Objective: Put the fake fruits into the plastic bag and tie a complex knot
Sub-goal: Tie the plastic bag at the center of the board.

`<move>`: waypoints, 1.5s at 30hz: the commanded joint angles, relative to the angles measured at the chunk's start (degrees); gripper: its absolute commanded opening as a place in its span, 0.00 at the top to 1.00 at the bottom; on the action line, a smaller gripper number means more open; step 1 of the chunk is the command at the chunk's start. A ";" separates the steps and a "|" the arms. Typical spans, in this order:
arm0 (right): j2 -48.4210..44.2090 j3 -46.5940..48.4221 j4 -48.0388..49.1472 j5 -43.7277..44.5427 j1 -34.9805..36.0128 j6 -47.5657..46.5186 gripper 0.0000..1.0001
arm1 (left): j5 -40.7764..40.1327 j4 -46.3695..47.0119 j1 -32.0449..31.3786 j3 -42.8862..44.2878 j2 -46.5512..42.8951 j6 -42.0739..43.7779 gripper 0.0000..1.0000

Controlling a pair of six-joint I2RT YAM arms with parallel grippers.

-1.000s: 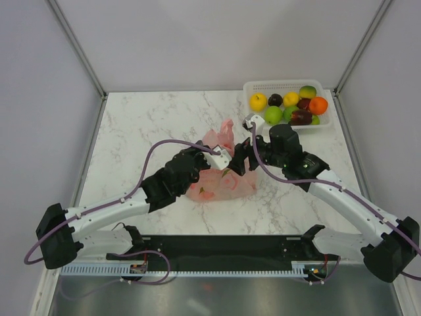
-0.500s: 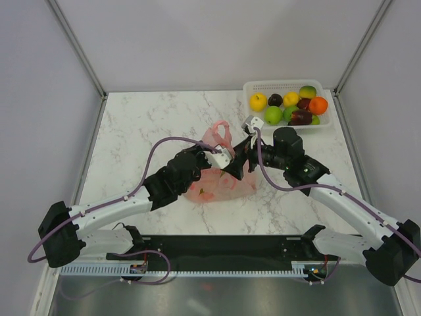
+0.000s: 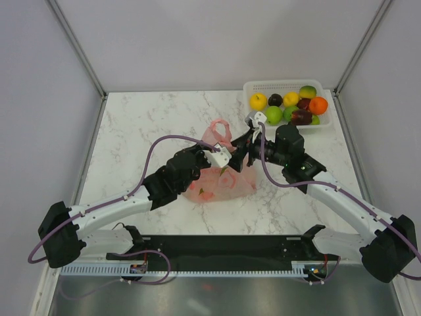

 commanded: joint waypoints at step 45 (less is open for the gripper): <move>-4.66 -2.96 2.71 9.66 -1.66 2.12 0.33 | -8.62 -2.22 3.34 7.28 -3.13 -15.65 0.98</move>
